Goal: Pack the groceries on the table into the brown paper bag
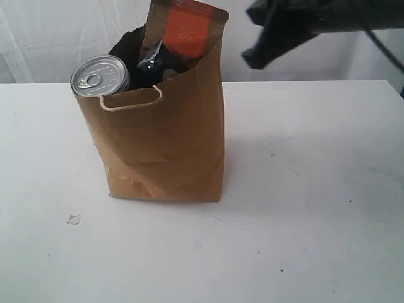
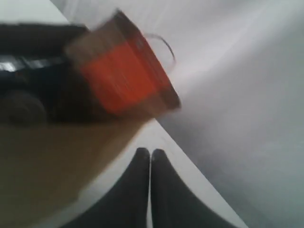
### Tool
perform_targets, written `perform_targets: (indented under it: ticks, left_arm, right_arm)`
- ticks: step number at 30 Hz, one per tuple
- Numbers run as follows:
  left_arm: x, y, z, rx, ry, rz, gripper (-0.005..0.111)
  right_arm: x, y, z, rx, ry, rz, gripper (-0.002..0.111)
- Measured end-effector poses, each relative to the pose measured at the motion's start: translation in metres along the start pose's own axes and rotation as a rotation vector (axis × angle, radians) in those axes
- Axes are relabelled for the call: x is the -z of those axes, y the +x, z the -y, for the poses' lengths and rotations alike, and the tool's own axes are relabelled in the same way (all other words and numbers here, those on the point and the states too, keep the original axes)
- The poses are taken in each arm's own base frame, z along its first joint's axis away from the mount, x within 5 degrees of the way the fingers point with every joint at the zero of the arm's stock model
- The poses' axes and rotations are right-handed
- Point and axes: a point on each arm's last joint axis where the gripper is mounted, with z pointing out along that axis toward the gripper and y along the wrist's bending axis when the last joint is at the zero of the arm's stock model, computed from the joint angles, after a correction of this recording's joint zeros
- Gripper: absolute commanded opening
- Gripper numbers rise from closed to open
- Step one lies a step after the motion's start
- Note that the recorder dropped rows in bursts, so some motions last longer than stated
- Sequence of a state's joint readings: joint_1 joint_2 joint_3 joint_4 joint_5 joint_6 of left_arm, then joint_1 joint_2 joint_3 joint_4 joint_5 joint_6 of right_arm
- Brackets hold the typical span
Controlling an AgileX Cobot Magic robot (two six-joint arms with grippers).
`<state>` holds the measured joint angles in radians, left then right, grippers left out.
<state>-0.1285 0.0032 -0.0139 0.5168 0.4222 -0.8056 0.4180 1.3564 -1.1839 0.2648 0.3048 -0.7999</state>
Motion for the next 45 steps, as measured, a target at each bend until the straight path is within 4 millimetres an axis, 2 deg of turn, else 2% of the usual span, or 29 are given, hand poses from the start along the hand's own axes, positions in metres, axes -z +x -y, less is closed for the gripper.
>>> perform_targets:
  ticks: [3,5,9,12,14,17,22,29,33,40,45]
  left_arm:
    - [0.000,0.000,0.000,0.000,0.000,0.000,0.000]
    - [0.000,0.000,0.000,0.000,0.000,0.000,0.000]
    - [0.000,0.000,0.000,0.000,0.000,0.000,0.000]
    - [0.000,0.000,0.000,0.000,0.000,0.000,0.000]
    - [0.000,0.000,0.000,0.000,0.000,0.000,0.000]
    - [0.000,0.000,0.000,0.000,0.000,0.000,0.000]
    - [0.000,0.000,0.000,0.000,0.000,0.000,0.000]
    - [0.000,0.000,0.000,0.000,0.000,0.000,0.000]
    - [0.000,0.000,0.000,0.000,0.000,0.000,0.000]
    - [0.000,0.000,0.000,0.000,0.000,0.000,0.000]
    - [0.000,0.000,0.000,0.000,0.000,0.000,0.000]
  right_arm:
    - [0.009,0.029,0.033,-0.001,0.094,-0.165,0.000]
    - [0.016,0.049,0.052,-0.062,0.161,-0.277,0.000]
    - [0.040,0.092,0.082,-0.344,0.294,-0.516,0.000]
    - [0.060,0.112,0.088,-0.499,0.358,-0.621,0.000]
    - [0.072,0.117,0.089,-0.571,0.406,-0.621,0.000]
    - [0.098,0.114,0.087,-0.648,0.511,-0.510,0.000]
    - [0.134,0.096,0.073,-0.695,0.624,-0.227,0.000]
    - [0.165,0.093,0.040,-0.711,0.666,0.061,0.000]
    - [0.205,0.086,0.011,-0.620,0.720,0.249,0.000]
    - [0.276,0.077,-0.044,-0.505,0.804,0.469,0.000]
    - [0.312,0.077,-0.075,-0.455,0.846,0.615,0.000]
